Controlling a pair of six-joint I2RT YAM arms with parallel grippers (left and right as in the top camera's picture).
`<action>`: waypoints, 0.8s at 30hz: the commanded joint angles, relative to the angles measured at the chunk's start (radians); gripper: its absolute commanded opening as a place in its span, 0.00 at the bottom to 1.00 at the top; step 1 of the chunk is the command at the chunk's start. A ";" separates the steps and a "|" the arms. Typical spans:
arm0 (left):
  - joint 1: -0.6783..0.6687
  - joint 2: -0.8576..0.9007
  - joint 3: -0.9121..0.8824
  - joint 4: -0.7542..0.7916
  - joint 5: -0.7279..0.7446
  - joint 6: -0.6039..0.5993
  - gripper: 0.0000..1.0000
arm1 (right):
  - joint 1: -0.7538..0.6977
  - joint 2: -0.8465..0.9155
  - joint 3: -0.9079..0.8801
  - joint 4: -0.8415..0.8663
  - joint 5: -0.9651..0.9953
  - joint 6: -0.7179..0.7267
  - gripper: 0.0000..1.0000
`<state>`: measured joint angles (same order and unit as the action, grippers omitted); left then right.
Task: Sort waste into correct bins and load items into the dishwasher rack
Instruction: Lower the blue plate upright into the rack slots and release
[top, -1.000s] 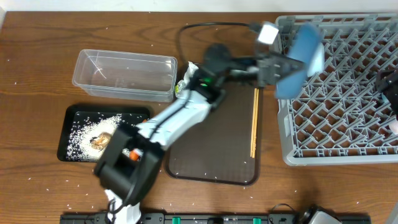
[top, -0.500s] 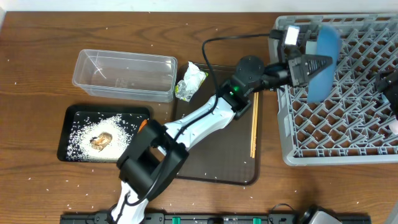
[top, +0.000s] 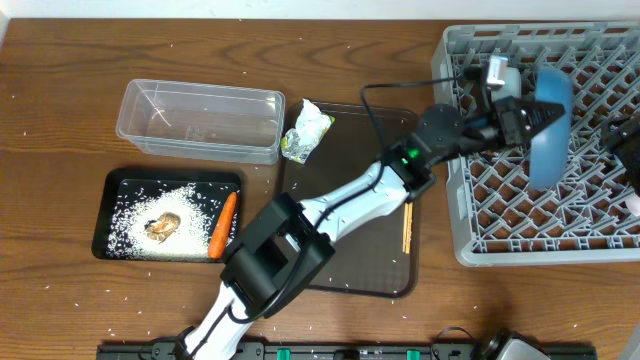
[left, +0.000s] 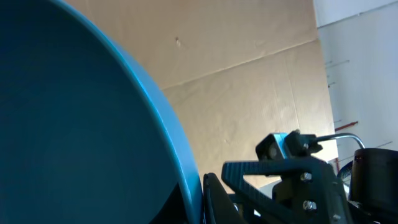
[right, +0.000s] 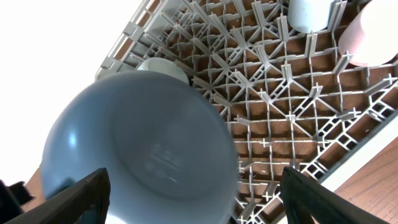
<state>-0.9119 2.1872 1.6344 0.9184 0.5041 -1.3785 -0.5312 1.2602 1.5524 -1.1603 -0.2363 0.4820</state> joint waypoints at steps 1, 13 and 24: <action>-0.011 0.002 0.040 -0.005 -0.033 -0.064 0.06 | -0.014 0.003 0.005 -0.008 -0.008 -0.018 0.80; -0.063 0.029 0.040 -0.003 -0.081 -0.171 0.06 | -0.014 0.003 0.005 -0.047 -0.007 -0.077 0.80; -0.082 0.131 0.064 0.012 -0.098 -0.287 0.06 | -0.014 0.003 0.005 -0.045 -0.007 -0.080 0.81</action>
<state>-0.9771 2.2883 1.6539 0.9264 0.4149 -1.6188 -0.5312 1.2613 1.5524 -1.2049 -0.2363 0.4198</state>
